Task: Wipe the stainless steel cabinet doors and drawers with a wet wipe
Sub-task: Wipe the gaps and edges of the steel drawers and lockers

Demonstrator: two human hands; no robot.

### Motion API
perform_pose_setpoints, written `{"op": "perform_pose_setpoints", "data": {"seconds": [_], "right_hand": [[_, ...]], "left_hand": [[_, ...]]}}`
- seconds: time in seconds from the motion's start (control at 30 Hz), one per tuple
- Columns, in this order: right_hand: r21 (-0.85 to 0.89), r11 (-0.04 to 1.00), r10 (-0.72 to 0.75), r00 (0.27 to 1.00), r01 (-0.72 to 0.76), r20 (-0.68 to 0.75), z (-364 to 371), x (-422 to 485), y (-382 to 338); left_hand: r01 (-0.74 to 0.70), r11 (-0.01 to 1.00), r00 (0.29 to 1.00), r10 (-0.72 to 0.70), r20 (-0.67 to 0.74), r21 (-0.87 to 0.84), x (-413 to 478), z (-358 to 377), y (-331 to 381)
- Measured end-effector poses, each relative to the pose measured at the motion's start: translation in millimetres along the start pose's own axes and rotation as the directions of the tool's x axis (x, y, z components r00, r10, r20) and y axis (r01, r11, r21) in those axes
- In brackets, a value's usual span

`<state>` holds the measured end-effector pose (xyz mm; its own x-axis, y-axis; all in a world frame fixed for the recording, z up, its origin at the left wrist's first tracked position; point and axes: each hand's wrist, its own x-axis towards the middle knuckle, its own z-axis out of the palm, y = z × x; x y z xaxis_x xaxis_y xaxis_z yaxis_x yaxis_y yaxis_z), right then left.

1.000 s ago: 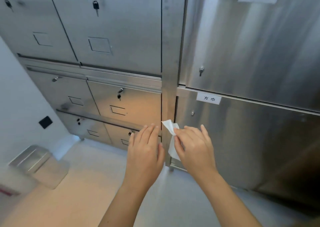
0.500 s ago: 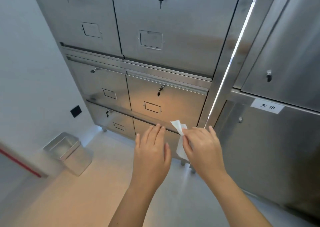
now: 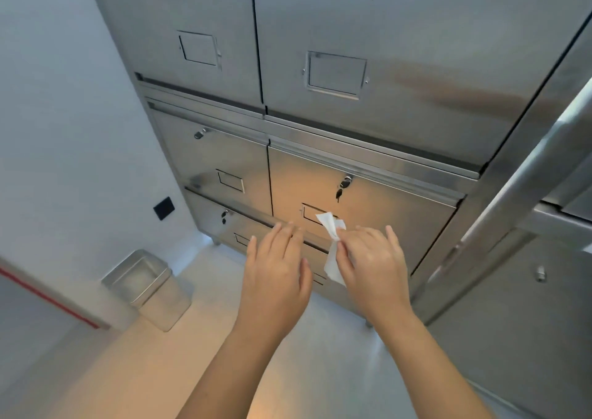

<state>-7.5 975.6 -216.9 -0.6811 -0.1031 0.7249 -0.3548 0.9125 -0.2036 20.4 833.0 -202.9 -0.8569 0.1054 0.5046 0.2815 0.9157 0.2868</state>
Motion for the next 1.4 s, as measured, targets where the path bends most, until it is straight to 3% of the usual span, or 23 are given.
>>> {"op": "perform_pose_setpoints", "data": {"seconds": [0.27, 0.43, 0.73, 0.9, 1.17, 1.4], "right_hand": [[0.011, 1.000, 0.021, 1.000, -0.021, -0.020, 65.0, 52.9, -1.0], [-0.060, 0.998, -0.002, 0.995, -0.004, -0.103, 101.2, 70.2, -6.7], [-0.314, 0.930, 0.158, 0.978, -0.193, -0.133, 184.6, 93.2, -31.6], [-0.330, 0.898, 0.266, 0.956, -0.292, -0.122, 233.8, 105.6, -35.3], [-0.383, 0.872, 0.268, 0.952, -0.304, -0.145, 300.6, 54.9, 32.1], [-0.423, 0.871, 0.217, 0.968, -0.252, -0.129, 364.5, -21.8, 79.6]], "left_hand": [[-0.055, 0.998, 0.998, 0.055, -0.012, 0.011, 64.0, 23.8, -51.7], [-0.092, 0.995, 0.996, 0.092, 0.002, -0.037, 84.5, 41.1, -88.2], [-0.265, 0.943, 0.955, 0.286, 0.081, -0.201, 147.0, 86.9, -184.8], [-0.343, 0.911, 0.923, 0.372, 0.101, -0.228, 182.4, 124.0, -220.8], [-0.379, 0.887, 0.876, 0.436, 0.205, -0.265, 170.1, 231.1, -223.1], [-0.416, 0.867, 0.864, 0.471, 0.179, -0.274, 134.6, 342.1, -231.3]]}}
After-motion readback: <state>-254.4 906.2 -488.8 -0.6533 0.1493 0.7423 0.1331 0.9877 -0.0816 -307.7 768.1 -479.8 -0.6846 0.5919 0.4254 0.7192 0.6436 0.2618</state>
